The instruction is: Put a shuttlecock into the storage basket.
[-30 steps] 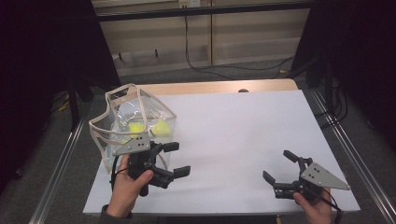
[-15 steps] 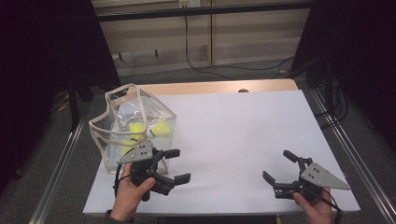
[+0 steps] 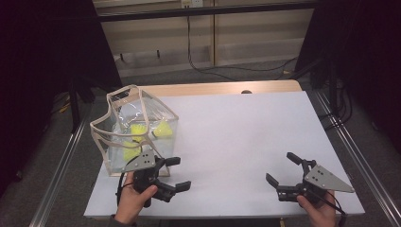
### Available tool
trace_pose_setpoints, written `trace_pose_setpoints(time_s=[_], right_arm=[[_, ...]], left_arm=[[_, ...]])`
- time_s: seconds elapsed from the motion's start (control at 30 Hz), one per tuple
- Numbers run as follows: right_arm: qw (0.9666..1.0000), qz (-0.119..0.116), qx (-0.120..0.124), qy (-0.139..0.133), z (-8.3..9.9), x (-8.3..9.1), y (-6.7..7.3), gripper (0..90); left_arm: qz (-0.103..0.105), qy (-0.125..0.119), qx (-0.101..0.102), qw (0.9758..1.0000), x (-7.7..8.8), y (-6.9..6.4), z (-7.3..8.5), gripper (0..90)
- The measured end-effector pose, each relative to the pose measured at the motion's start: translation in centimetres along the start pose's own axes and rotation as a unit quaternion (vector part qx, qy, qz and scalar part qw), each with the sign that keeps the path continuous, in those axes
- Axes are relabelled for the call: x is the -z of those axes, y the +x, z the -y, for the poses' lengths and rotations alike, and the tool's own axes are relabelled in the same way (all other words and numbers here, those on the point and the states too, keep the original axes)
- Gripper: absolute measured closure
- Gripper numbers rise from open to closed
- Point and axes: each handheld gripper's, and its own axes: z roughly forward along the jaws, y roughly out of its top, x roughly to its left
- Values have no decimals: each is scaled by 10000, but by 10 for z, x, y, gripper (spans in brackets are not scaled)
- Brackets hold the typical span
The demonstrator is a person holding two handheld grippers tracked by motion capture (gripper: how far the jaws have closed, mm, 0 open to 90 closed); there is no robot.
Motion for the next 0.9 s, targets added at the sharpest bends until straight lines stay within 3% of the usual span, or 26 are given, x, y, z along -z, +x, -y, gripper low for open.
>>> trace_pose_setpoints(time_s=[0.17,0.9], right_arm=[[10000,-1,-2,2,0,0,0,26],[10000,-9,-3,-17,0,0,0,26]], left_arm=[[5,114,-48,9999,1,2,4,71],[-131,128,-122,9998,7,9,20,67]])
